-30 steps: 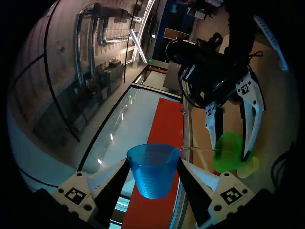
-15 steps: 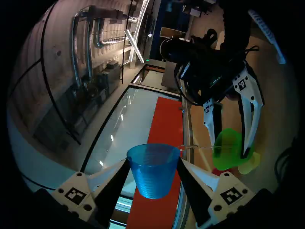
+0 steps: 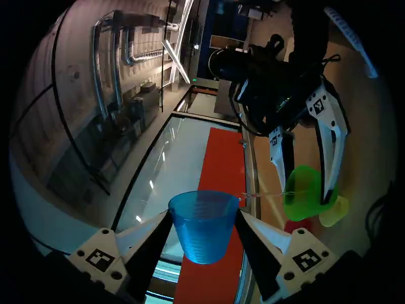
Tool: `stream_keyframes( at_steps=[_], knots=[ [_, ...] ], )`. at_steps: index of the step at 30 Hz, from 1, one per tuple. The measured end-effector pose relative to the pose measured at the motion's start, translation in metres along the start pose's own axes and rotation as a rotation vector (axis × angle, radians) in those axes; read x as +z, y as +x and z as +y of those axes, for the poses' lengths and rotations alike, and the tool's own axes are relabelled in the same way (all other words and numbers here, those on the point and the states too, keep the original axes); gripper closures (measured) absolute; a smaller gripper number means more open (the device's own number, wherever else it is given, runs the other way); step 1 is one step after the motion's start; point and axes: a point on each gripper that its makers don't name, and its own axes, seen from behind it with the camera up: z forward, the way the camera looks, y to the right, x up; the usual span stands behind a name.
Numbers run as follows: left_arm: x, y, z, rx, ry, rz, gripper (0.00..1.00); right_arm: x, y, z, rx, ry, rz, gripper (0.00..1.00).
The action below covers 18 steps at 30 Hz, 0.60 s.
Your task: Pour water
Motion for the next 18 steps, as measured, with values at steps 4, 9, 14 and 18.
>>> stream_keyframes(
  at_steps=[4, 9, 14, 18],
  knots=[
    [-0.0001, 0.0001, 0.0002, 0.012, -0.001, -0.002, 0.14, -0.0005, 0.0001, 0.0004, -0.001, -0.001, 0.001, 0.08],
    [-0.0001, 0.0019, -0.0012, 0.029, 0.001, -0.001, 0.14, -0.0009, 0.0003, 0.0013, -0.001, -0.002, 0.001, 0.08],
    [0.0001, 0.0029, -0.0018, 0.045, 0.001, -0.002, 0.14, -0.0007, 0.0001, 0.0021, -0.003, -0.004, 0.0, 0.08],
    [0.0011, 0.004, -0.0013, 0.058, -0.004, -0.002, 0.14, -0.0008, 0.0006, 0.0025, -0.003, -0.004, 0.0, 0.08]
  ],
)
